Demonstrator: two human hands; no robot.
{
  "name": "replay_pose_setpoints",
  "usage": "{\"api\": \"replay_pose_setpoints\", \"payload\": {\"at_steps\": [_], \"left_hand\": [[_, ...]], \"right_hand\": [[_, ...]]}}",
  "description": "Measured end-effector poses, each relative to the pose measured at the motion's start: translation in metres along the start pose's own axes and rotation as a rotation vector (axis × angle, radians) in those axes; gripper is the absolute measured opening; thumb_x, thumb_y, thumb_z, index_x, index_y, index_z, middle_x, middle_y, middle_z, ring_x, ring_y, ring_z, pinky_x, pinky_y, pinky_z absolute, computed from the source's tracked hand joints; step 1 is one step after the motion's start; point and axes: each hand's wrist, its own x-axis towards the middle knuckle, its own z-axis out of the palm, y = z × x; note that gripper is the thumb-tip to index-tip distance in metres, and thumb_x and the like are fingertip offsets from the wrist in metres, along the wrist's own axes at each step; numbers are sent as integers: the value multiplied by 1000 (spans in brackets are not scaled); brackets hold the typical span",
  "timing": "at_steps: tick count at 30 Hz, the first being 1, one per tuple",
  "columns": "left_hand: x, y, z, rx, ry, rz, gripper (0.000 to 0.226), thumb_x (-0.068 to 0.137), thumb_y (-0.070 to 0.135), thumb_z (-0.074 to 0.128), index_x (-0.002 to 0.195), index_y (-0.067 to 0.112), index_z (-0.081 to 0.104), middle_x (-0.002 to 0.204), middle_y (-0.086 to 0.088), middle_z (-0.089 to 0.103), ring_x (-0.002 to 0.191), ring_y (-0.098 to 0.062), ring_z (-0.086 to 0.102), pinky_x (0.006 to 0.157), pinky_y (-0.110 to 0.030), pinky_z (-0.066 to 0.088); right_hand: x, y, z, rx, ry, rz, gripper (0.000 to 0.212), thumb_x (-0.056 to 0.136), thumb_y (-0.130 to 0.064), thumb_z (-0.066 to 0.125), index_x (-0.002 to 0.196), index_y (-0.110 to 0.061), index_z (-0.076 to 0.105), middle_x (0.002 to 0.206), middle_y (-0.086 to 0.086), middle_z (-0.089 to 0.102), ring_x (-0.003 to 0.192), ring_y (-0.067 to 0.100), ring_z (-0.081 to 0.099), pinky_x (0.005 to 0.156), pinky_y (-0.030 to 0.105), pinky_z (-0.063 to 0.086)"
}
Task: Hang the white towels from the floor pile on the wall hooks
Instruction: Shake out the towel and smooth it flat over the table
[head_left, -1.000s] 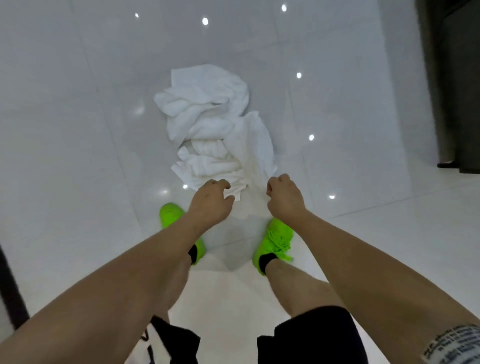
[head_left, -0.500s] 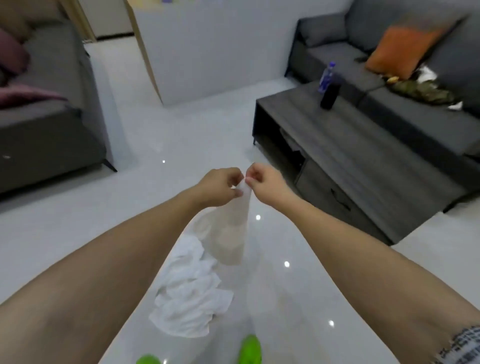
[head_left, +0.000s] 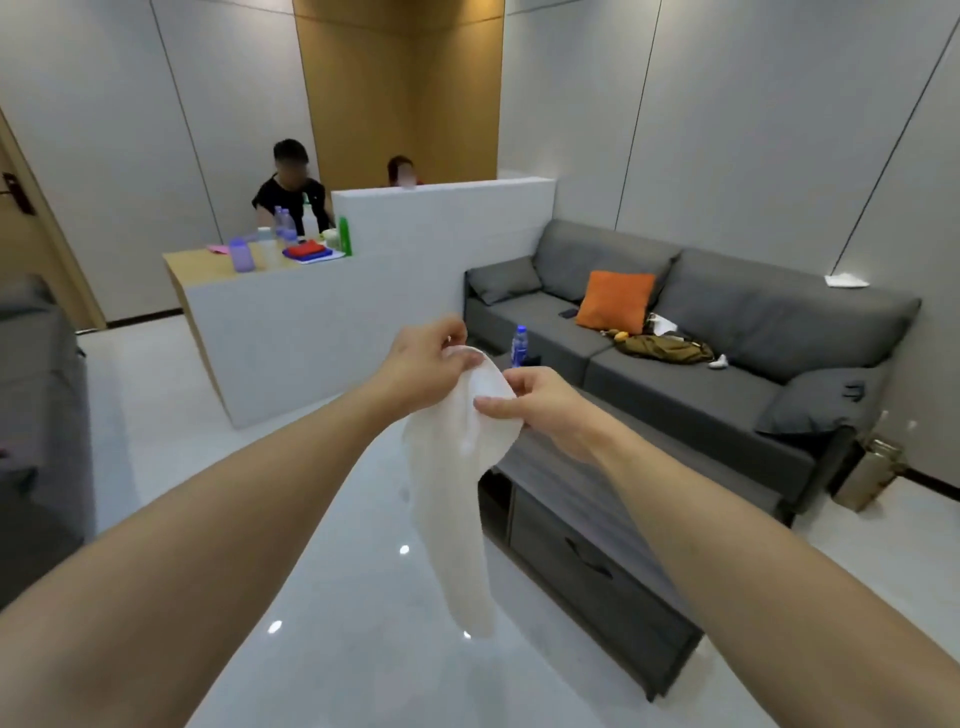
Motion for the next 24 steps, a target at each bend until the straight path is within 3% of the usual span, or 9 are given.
{"api": "replay_pose_setpoints", "payload": {"at_steps": [5,8,10,12,14,16,19,21,24], "left_hand": [[69,15,1,-41,276,9,21,94,37,58,92,17,52,83,-2,56,83,-25,52,75,-37,45],[120,9,5,-8,324,-74,17,91,35,60,92,19,54,87,-2,59,87,-27,55,76,-37,47],[153,5,16,2,108,-59,14,84,25,67,97,25,60,99,0,64,93,-23,59,77,-32,48],[177,8,32,-38,-265,22,43,79,17,76,118,26,61,118,2,63,106,-18,59,87,-28,49],[198,14,51,-129,-576,94,61,76,14,81,131,26,55,122,8,64,112,-11,60,90,-22,49],[223,15,77,-256,-700,136,56,75,10,82,123,28,61,113,9,71,105,-6,66,87,-22,54],[263,10,113,-312,-511,116,31,70,33,79,100,26,73,95,7,74,93,-10,70,79,-29,55],[291,5,123,-296,-368,57,34,65,46,71,87,21,75,87,1,74,85,-17,70,73,-38,57],[328,5,128,-435,-254,-7,22,79,27,62,89,10,71,83,-1,69,77,-19,64,66,-32,53]], "right_hand": [[23,28,-48,-307,-171,210,34,79,-21,82,110,-14,72,106,-4,75,98,12,71,87,29,57],[50,42,-88,-527,-47,221,18,85,-25,74,101,-15,72,94,-7,72,89,11,69,75,24,54],[77,38,-112,-421,178,118,15,87,-25,70,85,-11,70,79,-3,68,74,13,65,65,27,50],[108,20,-129,-266,328,-1,24,88,-27,64,88,-4,68,77,5,65,74,17,61,66,33,47],[137,0,-142,-213,379,-86,23,91,-27,60,92,-6,69,84,14,70,75,18,62,65,36,51],[165,-15,-156,-284,364,-127,23,93,-31,61,87,-12,72,88,14,72,74,15,64,69,40,55],[197,-17,-185,-422,324,-125,25,86,-41,71,83,-17,75,77,8,70,69,9,60,66,35,50],[210,-7,-213,-496,297,-63,28,74,-47,80,83,-21,73,71,-5,66,69,5,59,63,25,46],[230,22,-258,-675,202,78,21,76,-35,81,73,-20,68,71,-8,60,75,14,58,65,29,44]]}}
